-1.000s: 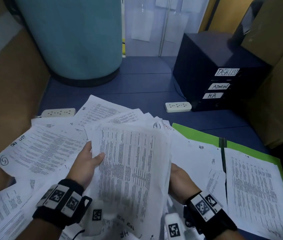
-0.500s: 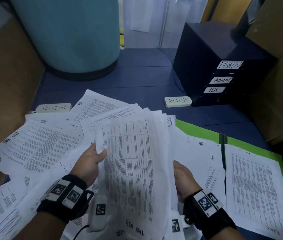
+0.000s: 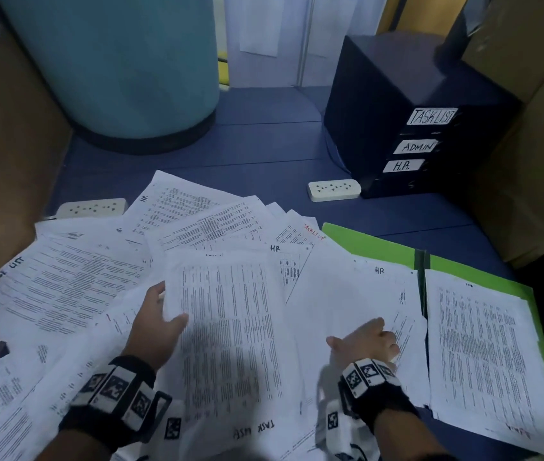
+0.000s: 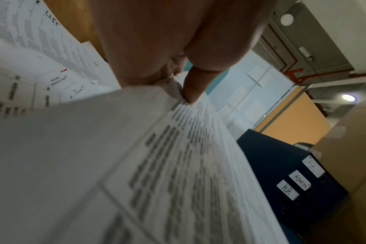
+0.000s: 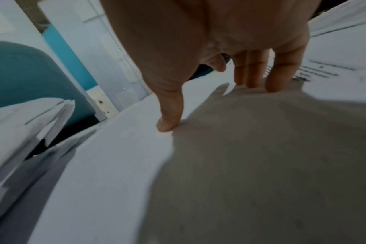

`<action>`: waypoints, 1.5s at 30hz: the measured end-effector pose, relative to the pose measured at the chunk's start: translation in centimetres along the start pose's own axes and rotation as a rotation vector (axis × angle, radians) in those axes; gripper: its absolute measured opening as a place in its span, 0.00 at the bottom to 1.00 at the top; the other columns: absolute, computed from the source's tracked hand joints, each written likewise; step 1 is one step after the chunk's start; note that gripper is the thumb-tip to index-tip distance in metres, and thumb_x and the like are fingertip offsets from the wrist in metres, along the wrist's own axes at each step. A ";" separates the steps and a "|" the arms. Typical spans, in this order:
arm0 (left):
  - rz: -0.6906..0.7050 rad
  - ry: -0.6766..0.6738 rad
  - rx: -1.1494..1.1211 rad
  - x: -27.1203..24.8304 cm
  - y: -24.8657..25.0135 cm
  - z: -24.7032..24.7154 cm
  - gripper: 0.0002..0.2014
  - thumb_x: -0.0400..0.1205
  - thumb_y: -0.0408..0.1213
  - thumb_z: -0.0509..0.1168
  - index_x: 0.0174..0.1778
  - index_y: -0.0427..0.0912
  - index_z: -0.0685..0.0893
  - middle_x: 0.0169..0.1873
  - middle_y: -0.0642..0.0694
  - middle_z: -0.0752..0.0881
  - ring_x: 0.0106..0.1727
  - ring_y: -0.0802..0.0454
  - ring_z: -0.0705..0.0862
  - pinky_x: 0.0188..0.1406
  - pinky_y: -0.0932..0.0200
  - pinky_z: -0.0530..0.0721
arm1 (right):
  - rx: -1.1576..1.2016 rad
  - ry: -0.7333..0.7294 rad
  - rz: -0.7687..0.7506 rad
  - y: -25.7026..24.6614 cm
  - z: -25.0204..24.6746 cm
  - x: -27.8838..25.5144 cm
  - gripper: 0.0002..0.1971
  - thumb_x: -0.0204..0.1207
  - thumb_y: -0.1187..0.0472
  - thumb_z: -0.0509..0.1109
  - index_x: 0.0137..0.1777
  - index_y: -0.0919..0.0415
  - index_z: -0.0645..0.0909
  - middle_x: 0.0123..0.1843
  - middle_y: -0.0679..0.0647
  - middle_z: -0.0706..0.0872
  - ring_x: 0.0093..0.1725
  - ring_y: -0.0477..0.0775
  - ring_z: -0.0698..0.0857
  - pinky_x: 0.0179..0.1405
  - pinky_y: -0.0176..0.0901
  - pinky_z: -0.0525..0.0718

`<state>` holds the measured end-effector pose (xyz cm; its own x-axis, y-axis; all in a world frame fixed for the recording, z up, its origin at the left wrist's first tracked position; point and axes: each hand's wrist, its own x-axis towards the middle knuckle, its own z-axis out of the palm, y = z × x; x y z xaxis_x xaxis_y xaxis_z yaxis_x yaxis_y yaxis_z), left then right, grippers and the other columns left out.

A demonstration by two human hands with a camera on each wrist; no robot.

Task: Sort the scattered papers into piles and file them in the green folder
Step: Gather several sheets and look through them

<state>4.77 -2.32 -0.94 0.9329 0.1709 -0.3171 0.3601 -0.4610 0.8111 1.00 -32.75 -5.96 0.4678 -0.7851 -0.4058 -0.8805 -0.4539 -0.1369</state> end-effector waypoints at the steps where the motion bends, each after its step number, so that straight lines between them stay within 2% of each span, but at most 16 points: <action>1: 0.018 -0.029 -0.023 -0.3 0.4 -0.1 0.32 0.78 0.22 0.65 0.77 0.42 0.64 0.66 0.37 0.80 0.62 0.42 0.82 0.59 0.51 0.80 | -0.004 0.012 0.024 0.3 0.2 0.4 0.56 0.52 0.37 0.82 0.74 0.61 0.57 0.70 0.65 0.69 0.68 0.66 0.69 0.59 0.65 0.76; 3: 0.057 -0.055 -0.085 -0.6 0.9 -0.3 0.37 0.77 0.22 0.66 0.78 0.52 0.62 0.71 0.40 0.77 0.66 0.44 0.80 0.63 0.52 0.77 | 0.068 0.057 0.010 1.4 0.4 0.6 0.69 0.38 0.20 0.72 0.75 0.62 0.58 0.69 0.67 0.69 0.65 0.66 0.69 0.55 0.67 0.75; 5: 0.113 -0.054 -0.094 -0.9 1.4 -0.5 0.41 0.79 0.23 0.65 0.82 0.58 0.56 0.78 0.53 0.62 0.76 0.53 0.64 0.73 0.54 0.64 | 0.116 0.122 -0.039 2.5 0.3 0.7 0.76 0.27 0.13 0.59 0.75 0.63 0.59 0.66 0.69 0.71 0.63 0.67 0.71 0.53 0.68 0.74; 7: 0.199 -0.036 -0.074 -1.1 1.8 -0.6 0.39 0.80 0.21 0.62 0.82 0.58 0.57 0.76 0.62 0.60 0.74 0.65 0.61 0.72 0.62 0.58 | 0.140 0.049 -0.007 2.8 -0.6 1.2 0.66 0.43 0.30 0.81 0.77 0.65 0.58 0.70 0.72 0.68 0.66 0.70 0.70 0.59 0.68 0.73; 9: 0.261 -0.018 -0.055 -1.5 2.4 -0.7 0.31 0.81 0.21 0.60 0.72 0.62 0.71 0.71 0.65 0.70 0.66 0.78 0.71 0.71 0.62 0.63 | 0.151 -0.022 0.060 2.6 -1.7 1.6 0.49 0.60 0.54 0.84 0.76 0.66 0.59 0.67 0.72 0.71 0.64 0.72 0.75 0.60 0.65 0.78; 12: 0.209 -0.012 -0.057 -2.0 2.7 -0.9 0.23 0.83 0.23 0.58 0.52 0.61 0.83 0.62 0.55 0.83 0.68 0.47 0.80 0.69 0.53 0.75 | 0.143 -0.079 0.136 2.8 -3.5 2.0 0.33 0.72 0.65 0.75 0.72 0.70 0.63 0.40 0.65 0.75 0.43 0.62 0.84 0.33 0.50 0.84; 13: 0.194 -0.004 -0.066 -2.1 2.8 -0.9 0.22 0.84 0.24 0.58 0.49 0.59 0.84 0.61 0.51 0.84 0.64 0.43 0.81 0.62 0.62 0.78 | 0.171 -0.072 0.096 3.0 -4.2 2.0 0.29 0.75 0.66 0.73 0.72 0.72 0.64 0.40 0.64 0.76 0.46 0.62 0.85 0.27 0.45 0.78; 16: 0.170 0.028 -0.116 -2.8 3.7 -1.0 0.18 0.85 0.26 0.58 0.46 0.55 0.86 0.57 0.52 0.83 0.58 0.47 0.83 0.57 0.67 0.78 | 0.356 0.004 -0.151 3.7 -7.5 0.9 0.15 0.77 0.65 0.69 0.61 0.72 0.75 0.50 0.69 0.82 0.49 0.66 0.83 0.35 0.42 0.70; 20: 0.186 0.025 -0.167 -3.9 5.9 -0.2 0.14 0.84 0.29 0.61 0.47 0.54 0.87 0.56 0.56 0.83 0.68 0.56 0.76 0.70 0.59 0.70 | 0.399 -0.009 -0.548 1.2 -10.7 -4.3 0.07 0.79 0.62 0.66 0.40 0.59 0.73 0.34 0.56 0.78 0.31 0.49 0.75 0.24 0.36 0.66; 23: 0.217 -0.037 -0.207 -5.2 7.4 1.0 0.05 0.78 0.48 0.69 0.47 0.59 0.88 0.57 0.57 0.84 0.66 0.55 0.80 0.70 0.46 0.75 | 0.409 -0.052 -0.772 -1.4 -10.6 -9.3 0.09 0.77 0.64 0.63 0.36 0.59 0.69 0.31 0.55 0.76 0.30 0.53 0.72 0.28 0.45 0.67; 25: 0.241 -0.095 -0.240 -6.1 8.0 1.9 0.16 0.70 0.62 0.69 0.48 0.58 0.88 0.52 0.60 0.86 0.59 0.53 0.84 0.62 0.46 0.81 | 0.391 -0.071 -0.927 -2.6 -9.4 -12.5 0.07 0.78 0.62 0.64 0.38 0.57 0.72 0.35 0.54 0.77 0.35 0.56 0.73 0.35 0.45 0.67; 28: 0.328 -0.079 -0.202 -7.7 9.1 3.0 0.07 0.76 0.49 0.72 0.41 0.51 0.84 0.39 0.57 0.86 0.40 0.62 0.84 0.41 0.64 0.79 | 0.375 -0.174 -1.107 -3.2 -7.6 -15.9 0.05 0.79 0.59 0.65 0.50 0.59 0.79 0.49 0.57 0.80 0.48 0.57 0.78 0.45 0.43 0.71; 31: 0.300 0.085 -0.183 -8.4 9.3 2.9 0.08 0.80 0.32 0.68 0.54 0.41 0.82 0.46 0.49 0.85 0.46 0.56 0.84 0.47 0.66 0.78 | 0.336 -0.364 -1.211 -2.6 -6.9 -16.5 0.16 0.78 0.57 0.69 0.64 0.59 0.79 0.62 0.53 0.79 0.57 0.51 0.79 0.59 0.39 0.76; 39: 0.180 0.193 -0.334 -8.6 7.5 -0.2 0.15 0.77 0.26 0.70 0.58 0.44 0.83 0.46 0.51 0.86 0.46 0.55 0.86 0.49 0.56 0.82 | 0.226 -0.318 -0.611 0.9 -6.3 -3.8 0.24 0.76 0.54 0.73 0.70 0.62 0.75 0.69 0.58 0.78 0.64 0.56 0.79 0.56 0.37 0.74; 43: 0.129 0.262 -0.377 -9.7 7.4 -0.2 0.11 0.82 0.32 0.65 0.58 0.46 0.84 0.48 0.53 0.87 0.47 0.58 0.85 0.50 0.56 0.81 | -0.254 -0.247 -0.450 2.2 -3.4 0.9 0.45 0.63 0.38 0.76 0.73 0.65 0.66 0.73 0.63 0.69 0.71 0.67 0.69 0.64 0.62 0.75; 45: 0.102 0.280 -0.386 -10.1 7.3 -0.1 0.10 0.83 0.30 0.64 0.57 0.46 0.84 0.46 0.53 0.87 0.48 0.55 0.86 0.49 0.55 0.82 | -0.270 -0.243 -0.454 2.8 -2.7 1.0 0.41 0.67 0.45 0.77 0.73 0.62 0.63 0.71 0.62 0.71 0.71 0.66 0.71 0.65 0.62 0.75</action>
<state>-2.01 -7.38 8.22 0.9106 0.3940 -0.1251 0.1940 -0.1400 0.9710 -0.81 -35.99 -4.31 0.7348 -0.3824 -0.5602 -0.5304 -0.8387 -0.1233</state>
